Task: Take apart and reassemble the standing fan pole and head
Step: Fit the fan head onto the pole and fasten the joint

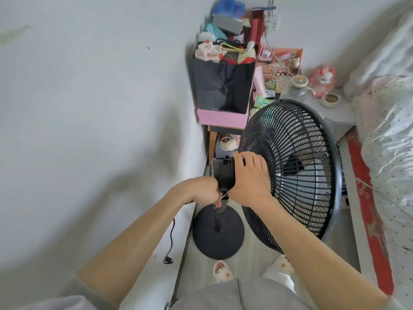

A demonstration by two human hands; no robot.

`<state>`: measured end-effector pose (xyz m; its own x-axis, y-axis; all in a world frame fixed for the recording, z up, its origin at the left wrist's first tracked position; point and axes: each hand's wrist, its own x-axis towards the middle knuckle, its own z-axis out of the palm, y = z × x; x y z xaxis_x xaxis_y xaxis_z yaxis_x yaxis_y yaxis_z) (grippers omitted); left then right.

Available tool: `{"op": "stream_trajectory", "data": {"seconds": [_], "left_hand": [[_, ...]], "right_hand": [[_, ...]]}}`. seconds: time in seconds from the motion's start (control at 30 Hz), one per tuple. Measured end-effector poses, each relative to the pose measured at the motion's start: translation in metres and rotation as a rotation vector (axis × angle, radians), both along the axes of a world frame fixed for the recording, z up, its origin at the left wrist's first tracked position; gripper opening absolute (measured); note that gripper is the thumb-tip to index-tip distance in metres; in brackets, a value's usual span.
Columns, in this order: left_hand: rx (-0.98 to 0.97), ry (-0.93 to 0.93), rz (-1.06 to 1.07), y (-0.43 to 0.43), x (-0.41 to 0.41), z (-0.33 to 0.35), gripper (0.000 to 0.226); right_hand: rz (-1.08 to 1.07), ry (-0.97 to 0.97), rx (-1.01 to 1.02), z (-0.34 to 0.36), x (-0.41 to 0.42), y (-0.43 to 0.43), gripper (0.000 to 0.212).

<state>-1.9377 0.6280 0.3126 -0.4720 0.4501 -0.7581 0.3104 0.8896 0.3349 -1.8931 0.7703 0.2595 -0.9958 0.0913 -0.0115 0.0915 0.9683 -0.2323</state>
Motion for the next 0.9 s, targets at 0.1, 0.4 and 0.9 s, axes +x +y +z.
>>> {"op": "stream_trajectory", "data": {"seconds": [0.1,0.4,0.9], "left_hand": [[-0.021,-0.017,-0.154,0.013,-0.009,0.04,0.038],[-0.122,-0.094,-0.403,0.06,-0.054,0.06,0.034],[-0.203,0.016,-0.469,0.089,-0.113,0.06,0.029]], "right_hand": [[-0.006,0.013,-0.006,-0.002,0.001,0.002,0.093],[-0.019,0.092,-0.065,-0.006,0.003,0.0,0.069],[0.01,0.015,-0.036,0.005,0.0,0.0,0.085]]}}
